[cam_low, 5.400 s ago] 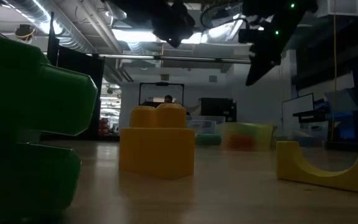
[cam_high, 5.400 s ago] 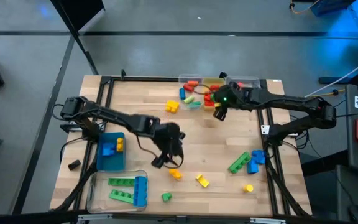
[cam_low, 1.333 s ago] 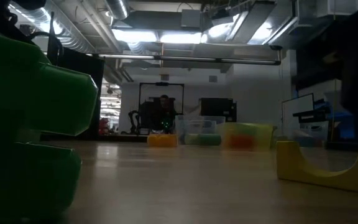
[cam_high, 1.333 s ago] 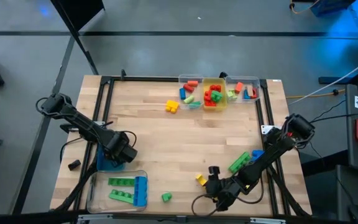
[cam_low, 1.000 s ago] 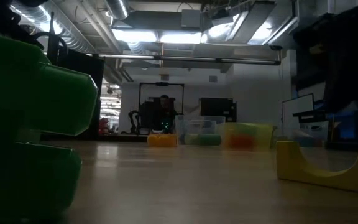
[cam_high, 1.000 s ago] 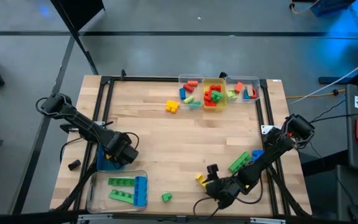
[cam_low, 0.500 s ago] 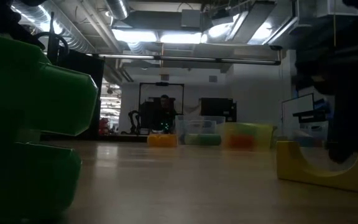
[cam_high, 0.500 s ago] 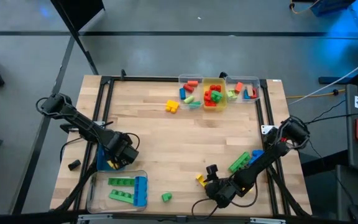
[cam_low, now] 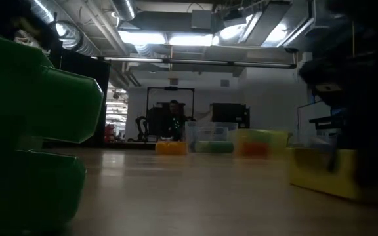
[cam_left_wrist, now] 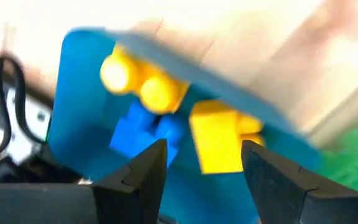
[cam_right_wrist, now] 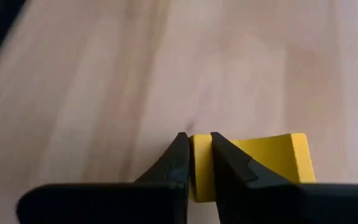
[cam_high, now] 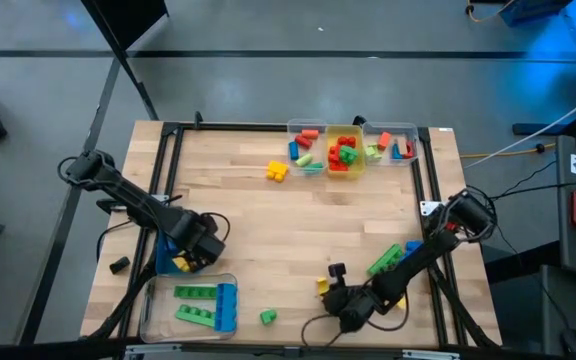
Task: Sort blocks by size
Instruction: Put the yellow arch block into the top right transparent bin
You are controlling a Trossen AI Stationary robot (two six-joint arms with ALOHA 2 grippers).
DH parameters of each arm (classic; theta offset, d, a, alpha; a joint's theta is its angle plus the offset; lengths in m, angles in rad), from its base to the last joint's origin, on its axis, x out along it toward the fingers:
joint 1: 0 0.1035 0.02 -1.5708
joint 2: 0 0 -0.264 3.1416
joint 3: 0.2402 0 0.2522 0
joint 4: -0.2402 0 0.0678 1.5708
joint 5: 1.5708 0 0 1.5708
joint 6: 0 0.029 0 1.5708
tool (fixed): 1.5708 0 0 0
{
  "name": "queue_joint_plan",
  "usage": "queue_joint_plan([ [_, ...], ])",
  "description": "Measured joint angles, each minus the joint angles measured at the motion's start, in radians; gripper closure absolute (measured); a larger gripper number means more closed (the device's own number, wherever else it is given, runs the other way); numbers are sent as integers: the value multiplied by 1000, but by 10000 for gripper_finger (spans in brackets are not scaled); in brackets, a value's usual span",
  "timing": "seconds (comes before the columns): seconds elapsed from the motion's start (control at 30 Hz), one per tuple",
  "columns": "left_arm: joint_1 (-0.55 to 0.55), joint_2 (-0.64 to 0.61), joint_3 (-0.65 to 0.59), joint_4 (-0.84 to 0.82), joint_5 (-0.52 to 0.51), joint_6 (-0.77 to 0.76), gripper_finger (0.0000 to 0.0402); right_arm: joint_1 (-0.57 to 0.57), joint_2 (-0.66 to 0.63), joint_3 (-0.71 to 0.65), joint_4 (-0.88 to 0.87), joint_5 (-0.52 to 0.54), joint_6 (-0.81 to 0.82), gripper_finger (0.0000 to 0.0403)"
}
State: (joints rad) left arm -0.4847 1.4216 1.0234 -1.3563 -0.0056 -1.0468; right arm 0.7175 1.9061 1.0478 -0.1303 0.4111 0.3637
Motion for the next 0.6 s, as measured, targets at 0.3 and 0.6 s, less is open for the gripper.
queue_joint_plan([
  [0.3,1,0,80,193,-70,207,212,-120,-44,0,3,-45,-78,353],
  [0.6,25,0,80,515,-111,583,212,-260,-268,0,-324,11,-167,358],
])
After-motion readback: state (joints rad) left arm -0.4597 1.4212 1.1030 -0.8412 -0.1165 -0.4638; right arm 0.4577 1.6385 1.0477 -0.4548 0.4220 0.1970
